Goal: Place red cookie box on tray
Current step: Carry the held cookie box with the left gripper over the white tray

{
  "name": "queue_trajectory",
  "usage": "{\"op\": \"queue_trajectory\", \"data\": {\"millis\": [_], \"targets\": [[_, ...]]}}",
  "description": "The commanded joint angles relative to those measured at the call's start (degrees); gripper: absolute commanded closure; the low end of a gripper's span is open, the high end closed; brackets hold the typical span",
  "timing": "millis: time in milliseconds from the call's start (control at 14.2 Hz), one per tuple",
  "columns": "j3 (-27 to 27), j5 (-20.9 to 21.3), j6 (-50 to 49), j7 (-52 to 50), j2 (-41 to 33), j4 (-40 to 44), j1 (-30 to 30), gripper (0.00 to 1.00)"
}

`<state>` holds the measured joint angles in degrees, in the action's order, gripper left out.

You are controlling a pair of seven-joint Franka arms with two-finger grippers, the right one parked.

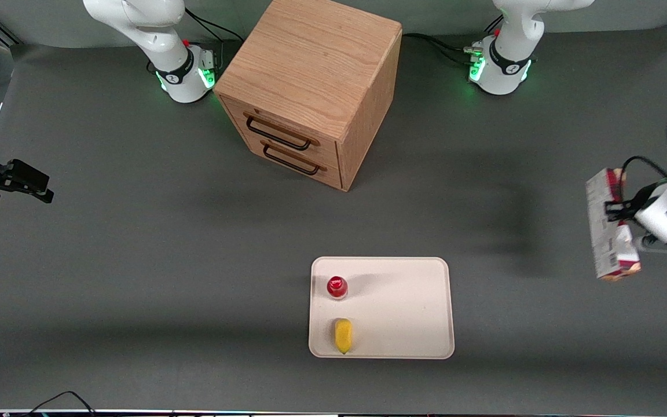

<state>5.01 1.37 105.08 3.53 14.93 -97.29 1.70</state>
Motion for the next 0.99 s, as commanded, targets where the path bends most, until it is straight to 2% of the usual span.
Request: {"op": "queue_trajectory", "data": {"millis": [0,212,494,918], "targets": [[-5.9,0.0,-6.2,-16.2,11.1,16.6,1.4,1.0],[-7.4,0.1,-5.9,-25.9,21.1,26.8,7.4,1.0],[-7.3,0.1,-4.1,-28.6,33.1,40.3,12.6,1.0],[-7.6,0.1,2.7,-31.6,41.5,45.0,17.3,1.0]]}}
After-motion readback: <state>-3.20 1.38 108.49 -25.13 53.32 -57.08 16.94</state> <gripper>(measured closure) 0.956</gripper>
